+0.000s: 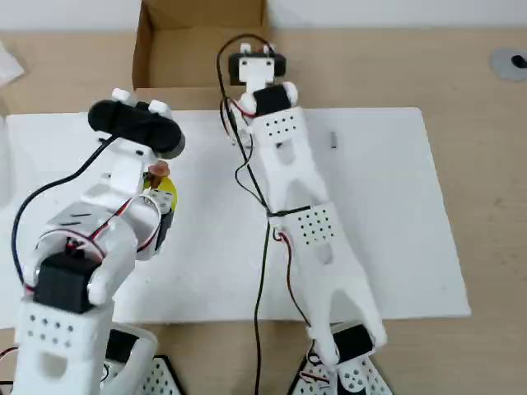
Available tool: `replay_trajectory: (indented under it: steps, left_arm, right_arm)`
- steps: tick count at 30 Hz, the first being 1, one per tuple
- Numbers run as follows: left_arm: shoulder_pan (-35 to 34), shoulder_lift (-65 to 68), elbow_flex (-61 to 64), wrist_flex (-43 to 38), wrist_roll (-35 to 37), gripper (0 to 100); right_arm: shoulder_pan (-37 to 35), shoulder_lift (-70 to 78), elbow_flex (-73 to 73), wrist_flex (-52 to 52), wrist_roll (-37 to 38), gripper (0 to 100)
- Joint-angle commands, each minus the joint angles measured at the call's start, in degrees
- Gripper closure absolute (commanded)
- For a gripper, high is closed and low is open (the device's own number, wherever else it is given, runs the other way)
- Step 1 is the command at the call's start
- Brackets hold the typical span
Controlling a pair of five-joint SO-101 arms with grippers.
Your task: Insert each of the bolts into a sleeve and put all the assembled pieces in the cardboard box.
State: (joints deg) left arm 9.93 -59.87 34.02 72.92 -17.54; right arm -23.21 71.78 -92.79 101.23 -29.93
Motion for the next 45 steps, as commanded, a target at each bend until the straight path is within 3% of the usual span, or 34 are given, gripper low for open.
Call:
replay_trajectory:
  steps: [1, 8, 15, 19, 29, 39, 45]
  left_arm:
    - [-1.85, -4.44, -3.25, -1.93, 0.26, 99]
    - [-10.90, -10.68, -1.05, -16.18, 3.96, 99]
    - [-11.25, -11.47, 6.59, -25.93, 5.89, 100]
    - [-11.25, -10.95, 7.82, -28.84, 5.89, 100]
    - [-8.18, -10.95, 10.81, -28.84, 5.63, 100]
    - [-0.44, -10.95, 10.73, -28.92, 5.80, 100]
    - [0.88, -10.42, 12.13, -31.91, 5.80, 100]
  right_arm:
    - [-0.75, -14.81, -2.77, 1.32, 1.85, 98.8]
    - [-1.63, -37.23, -2.33, 1.41, 5.89, 98.8]
    - [-2.95, -51.38, -1.98, 1.41, 13.10, 98.8]
    - [-2.42, -55.87, 5.76, 1.49, 15.12, 98.8]
    - [-1.71, -77.93, 50.51, -1.49, 15.56, 98.8]
    - [5.85, -112.66, 102.37, -27.87, 20.40, 98.8]
    - [6.64, -131.56, 128.92, -35.43, 20.40, 98.8]
